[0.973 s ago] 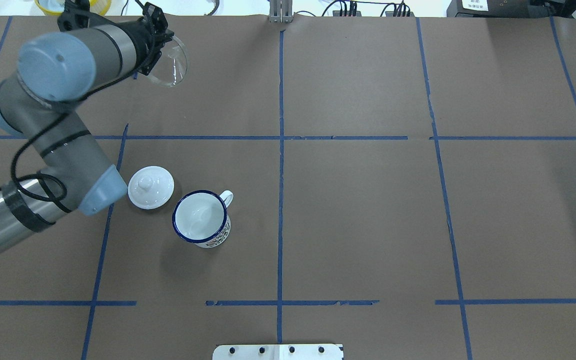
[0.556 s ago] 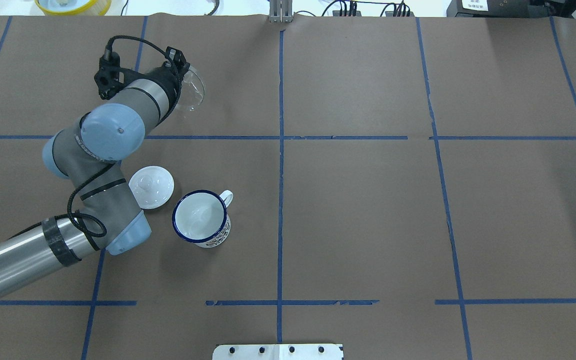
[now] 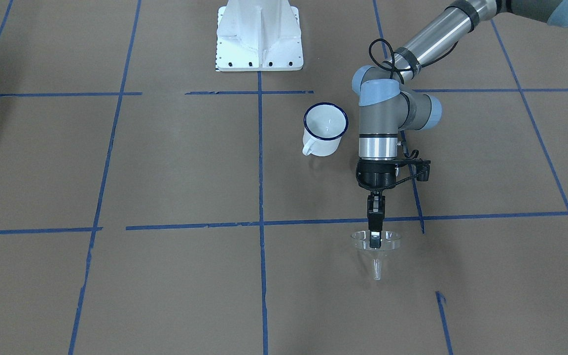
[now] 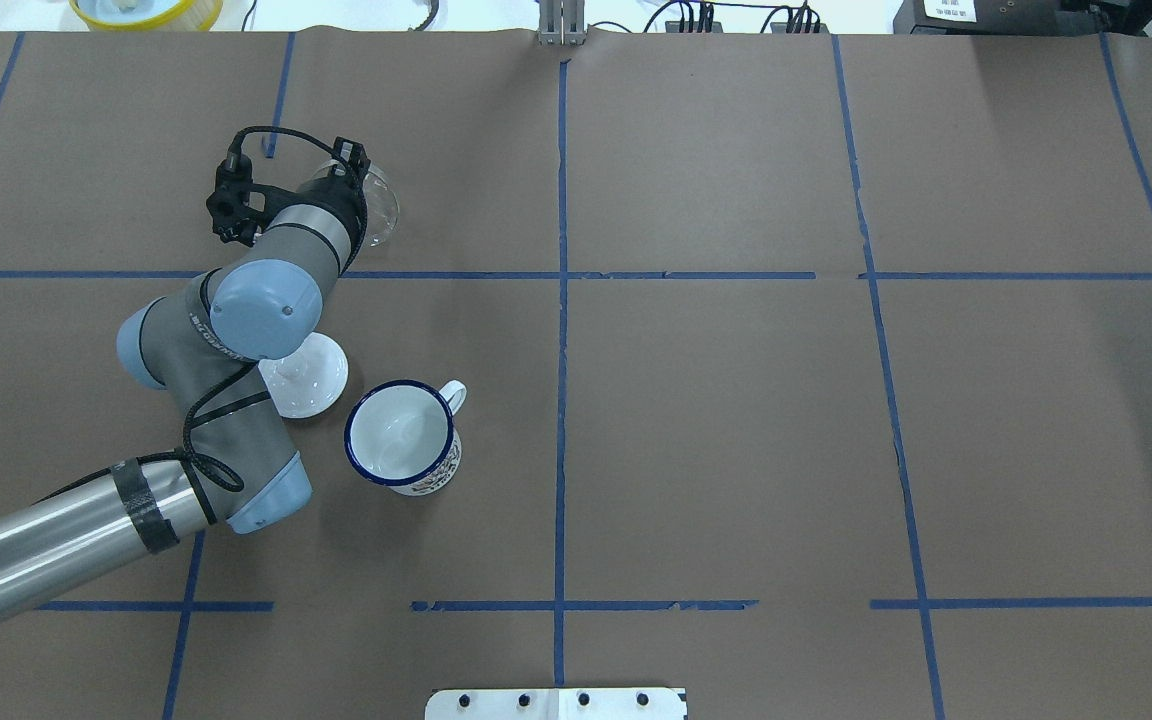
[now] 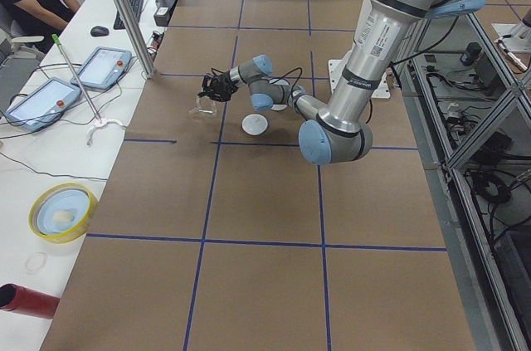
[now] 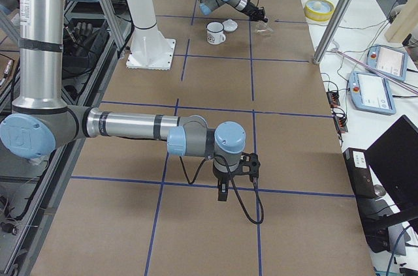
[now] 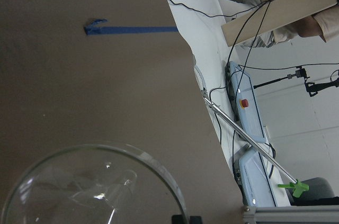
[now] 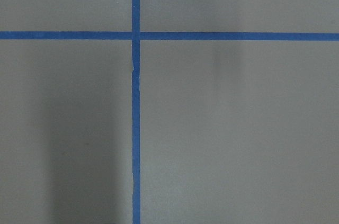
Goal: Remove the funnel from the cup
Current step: 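Carry the funnel farther from the robot and set it on the table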
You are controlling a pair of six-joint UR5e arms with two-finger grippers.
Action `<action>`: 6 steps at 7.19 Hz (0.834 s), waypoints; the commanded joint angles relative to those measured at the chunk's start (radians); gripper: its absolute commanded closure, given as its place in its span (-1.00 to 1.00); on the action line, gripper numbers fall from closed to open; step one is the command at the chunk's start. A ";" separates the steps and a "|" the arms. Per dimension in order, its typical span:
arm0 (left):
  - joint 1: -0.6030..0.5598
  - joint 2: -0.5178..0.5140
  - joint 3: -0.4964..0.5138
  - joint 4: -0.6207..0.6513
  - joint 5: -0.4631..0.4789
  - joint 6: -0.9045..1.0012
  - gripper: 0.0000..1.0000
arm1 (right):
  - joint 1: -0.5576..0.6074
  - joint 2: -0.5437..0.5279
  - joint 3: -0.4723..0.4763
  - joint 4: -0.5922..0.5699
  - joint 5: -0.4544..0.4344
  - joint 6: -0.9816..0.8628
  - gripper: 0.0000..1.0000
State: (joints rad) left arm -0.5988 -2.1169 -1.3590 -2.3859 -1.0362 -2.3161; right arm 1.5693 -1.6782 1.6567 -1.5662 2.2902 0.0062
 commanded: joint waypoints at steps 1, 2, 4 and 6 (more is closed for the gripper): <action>-0.001 0.001 0.006 -0.004 0.007 0.003 0.51 | 0.000 0.000 -0.002 0.000 0.000 0.000 -1.00; -0.001 0.002 0.006 -0.003 0.005 0.010 -0.98 | 0.000 0.000 0.000 0.000 0.000 0.000 -1.00; 0.001 0.002 0.012 -0.003 0.007 0.011 -1.00 | 0.000 0.000 0.000 0.000 0.000 0.000 -1.00; 0.001 0.002 0.006 -0.001 -0.007 0.086 -1.00 | 0.000 0.000 -0.002 0.000 0.000 0.000 -1.00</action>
State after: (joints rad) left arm -0.5983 -2.1154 -1.3492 -2.3881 -1.0354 -2.2874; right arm 1.5693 -1.6782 1.6559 -1.5662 2.2902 0.0061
